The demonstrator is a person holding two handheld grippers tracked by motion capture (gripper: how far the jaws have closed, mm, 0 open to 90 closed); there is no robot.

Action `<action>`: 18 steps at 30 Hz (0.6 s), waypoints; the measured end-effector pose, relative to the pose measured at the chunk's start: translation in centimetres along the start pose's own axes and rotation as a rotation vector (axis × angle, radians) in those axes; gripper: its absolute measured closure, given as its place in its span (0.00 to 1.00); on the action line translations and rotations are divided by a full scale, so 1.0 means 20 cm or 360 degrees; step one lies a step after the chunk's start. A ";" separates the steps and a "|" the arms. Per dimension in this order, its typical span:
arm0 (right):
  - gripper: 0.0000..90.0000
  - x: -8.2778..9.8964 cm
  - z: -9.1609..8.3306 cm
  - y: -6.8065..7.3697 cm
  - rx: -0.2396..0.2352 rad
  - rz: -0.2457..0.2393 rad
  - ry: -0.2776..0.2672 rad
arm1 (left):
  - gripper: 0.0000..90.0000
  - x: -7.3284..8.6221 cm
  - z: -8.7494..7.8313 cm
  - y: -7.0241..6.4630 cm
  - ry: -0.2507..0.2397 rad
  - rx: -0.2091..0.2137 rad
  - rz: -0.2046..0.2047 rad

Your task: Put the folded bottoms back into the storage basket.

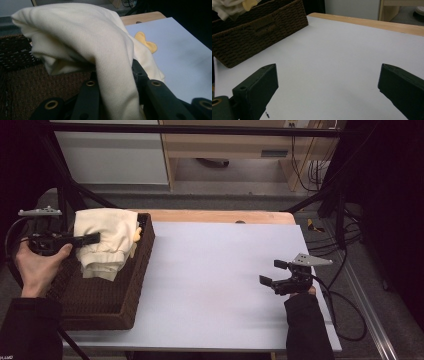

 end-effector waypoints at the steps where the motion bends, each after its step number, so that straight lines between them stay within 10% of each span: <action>1: 0.04 0.00 0.00 0.00 0.0001 0.0001 0.0000 | 0.81 0.01 0.00 0.01 0.0007 -0.0004 0.0000; 18: 0.04 0.00 0.00 0.00 0.0000 0.0001 -0.0002 | 0.81 0.12 0.05 0.12 0.0062 -0.0055 -0.0071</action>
Point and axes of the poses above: each handheld gripper's, and its own axes: z roughly forward along the jaws, x roughly out of its underside, y roughly to its left, the point moved 7 cm from there along z, roughly forward along the jaws, and after that the axes turned 1 degree about -y, right-handed, at the moved point
